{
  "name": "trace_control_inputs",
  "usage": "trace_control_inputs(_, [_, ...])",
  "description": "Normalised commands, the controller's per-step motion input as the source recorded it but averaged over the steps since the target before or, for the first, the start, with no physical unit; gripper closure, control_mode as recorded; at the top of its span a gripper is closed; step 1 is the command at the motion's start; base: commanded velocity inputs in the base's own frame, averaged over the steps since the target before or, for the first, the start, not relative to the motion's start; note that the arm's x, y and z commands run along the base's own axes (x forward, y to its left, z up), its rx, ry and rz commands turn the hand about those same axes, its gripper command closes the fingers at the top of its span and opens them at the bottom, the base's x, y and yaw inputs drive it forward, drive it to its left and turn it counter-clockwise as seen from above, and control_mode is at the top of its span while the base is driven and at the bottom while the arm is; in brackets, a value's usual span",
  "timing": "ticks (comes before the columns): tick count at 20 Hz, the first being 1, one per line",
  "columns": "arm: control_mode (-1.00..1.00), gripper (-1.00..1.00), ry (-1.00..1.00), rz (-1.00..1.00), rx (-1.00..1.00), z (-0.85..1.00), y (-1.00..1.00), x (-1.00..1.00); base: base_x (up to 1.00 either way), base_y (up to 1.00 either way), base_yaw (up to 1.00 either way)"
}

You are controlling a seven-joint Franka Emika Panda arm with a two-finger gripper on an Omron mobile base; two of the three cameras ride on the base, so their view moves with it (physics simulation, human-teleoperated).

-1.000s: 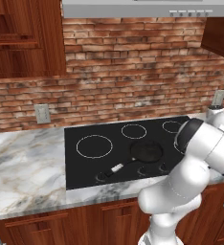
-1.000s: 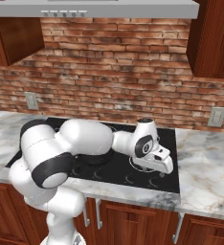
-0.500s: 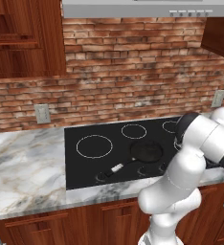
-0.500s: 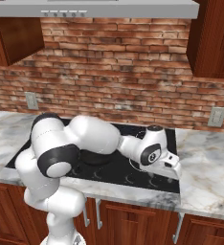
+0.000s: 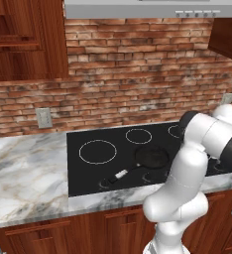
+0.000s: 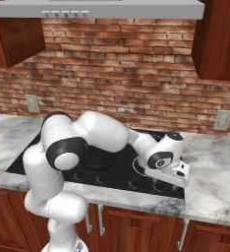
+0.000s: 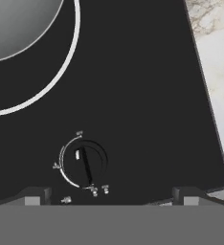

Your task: Pick the kettle from the counter and place it on a stove burner. Then turn the burner on.

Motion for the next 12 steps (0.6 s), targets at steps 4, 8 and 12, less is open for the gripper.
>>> trace_control_inputs(4, [-1.0,-1.0,0.0,0.0,0.01,-0.01,0.0,0.08,0.0,0.0,0.0])
trace_control_inputs(8, [-1.0,-1.0,0.0,0.0,0.0,-0.03,0.0,0.03,0.0,0.0,0.0])
trace_control_inputs(12, [-1.0,-1.0,0.0,0.0,0.0,-0.16,0.01,0.23,0.0,0.0,0.0])
